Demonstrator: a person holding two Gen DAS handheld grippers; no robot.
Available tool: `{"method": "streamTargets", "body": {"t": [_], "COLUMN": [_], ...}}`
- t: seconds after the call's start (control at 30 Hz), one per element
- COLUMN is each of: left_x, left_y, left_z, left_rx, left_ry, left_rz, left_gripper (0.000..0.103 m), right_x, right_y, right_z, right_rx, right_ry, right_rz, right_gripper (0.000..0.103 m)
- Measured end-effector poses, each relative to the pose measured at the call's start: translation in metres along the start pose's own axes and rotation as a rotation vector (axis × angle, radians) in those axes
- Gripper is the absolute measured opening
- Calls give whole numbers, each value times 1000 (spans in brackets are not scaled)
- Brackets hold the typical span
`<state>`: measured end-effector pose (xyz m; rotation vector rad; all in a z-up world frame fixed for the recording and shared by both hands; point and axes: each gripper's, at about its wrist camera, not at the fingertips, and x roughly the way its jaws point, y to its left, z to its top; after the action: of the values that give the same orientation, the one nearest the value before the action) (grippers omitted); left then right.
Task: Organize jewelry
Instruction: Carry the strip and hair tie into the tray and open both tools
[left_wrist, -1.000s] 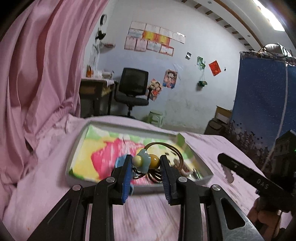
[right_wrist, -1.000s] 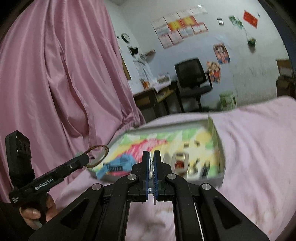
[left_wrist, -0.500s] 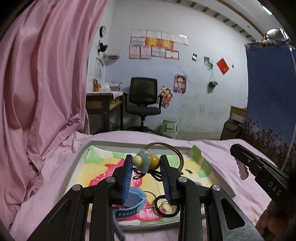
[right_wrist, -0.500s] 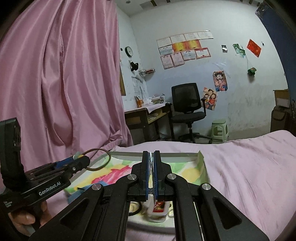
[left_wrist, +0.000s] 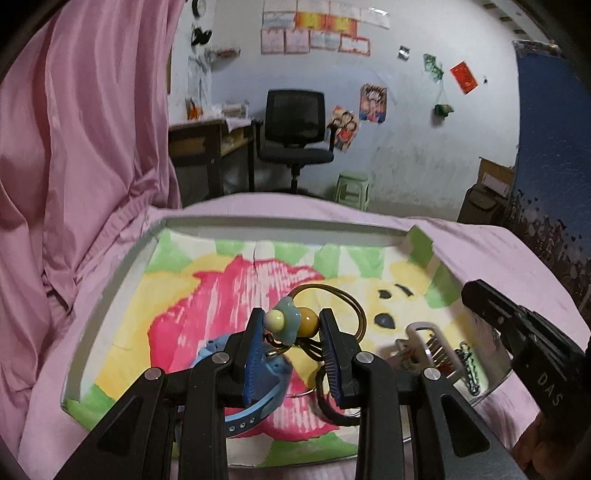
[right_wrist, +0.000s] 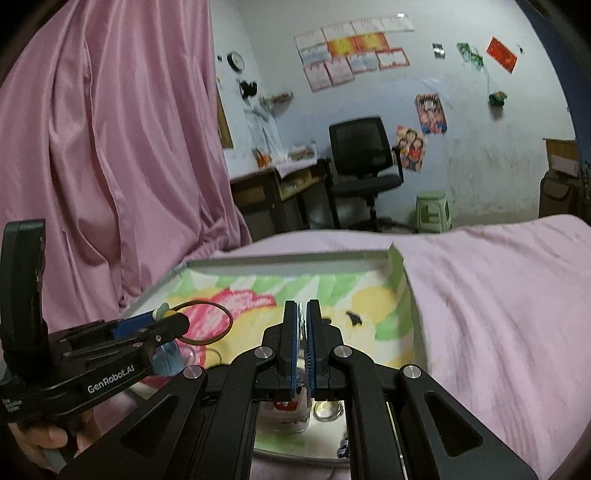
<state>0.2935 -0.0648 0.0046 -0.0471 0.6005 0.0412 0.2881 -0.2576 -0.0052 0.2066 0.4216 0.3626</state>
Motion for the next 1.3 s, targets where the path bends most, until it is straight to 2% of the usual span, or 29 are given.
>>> {"method": "streamTargets", "body": {"t": [0.33,0.8,0.87,0.9,0.93,1.0,1.07,1.13,1.2,1.3], "left_x": [1,1,1,1,0,-3,-7,-11,-18,-31], "left_y": [3,2,2,1,1,2,3,5,8,12], "left_z": [0,1,1,1,1,0,0,0,0,0], "left_rx": [13,11,12,13,15,13,6,-7,-25,-49], "left_ry": [8,11,10,10,8,-6,-22,-35,-58,-101], "left_rz": [6,6,0,-6,-10,-13,-11,-8,3,15], "left_gripper": [28,28,32,38,49,57,58,60,65,73], "right_x": [14,23,23,22,22,22,20,17,13,4], "right_y": [-3,-2,-2,-2,-3,-2,-2,-1,2,7], "right_z": [-12,-18,-18,-18,-18,-17,-17,-16,-15,-11], "right_rx": [1,-5,-5,-5,-3,0,-1,-7,-21,-42], "right_ry": [80,133,131,130,130,128,120,110,95,63], "right_rz": [0,-4,-7,-8,-10,-16,-23,-31,-45,-63], "right_gripper": [5,5,5,5,5,6,8,14,29,34]}}
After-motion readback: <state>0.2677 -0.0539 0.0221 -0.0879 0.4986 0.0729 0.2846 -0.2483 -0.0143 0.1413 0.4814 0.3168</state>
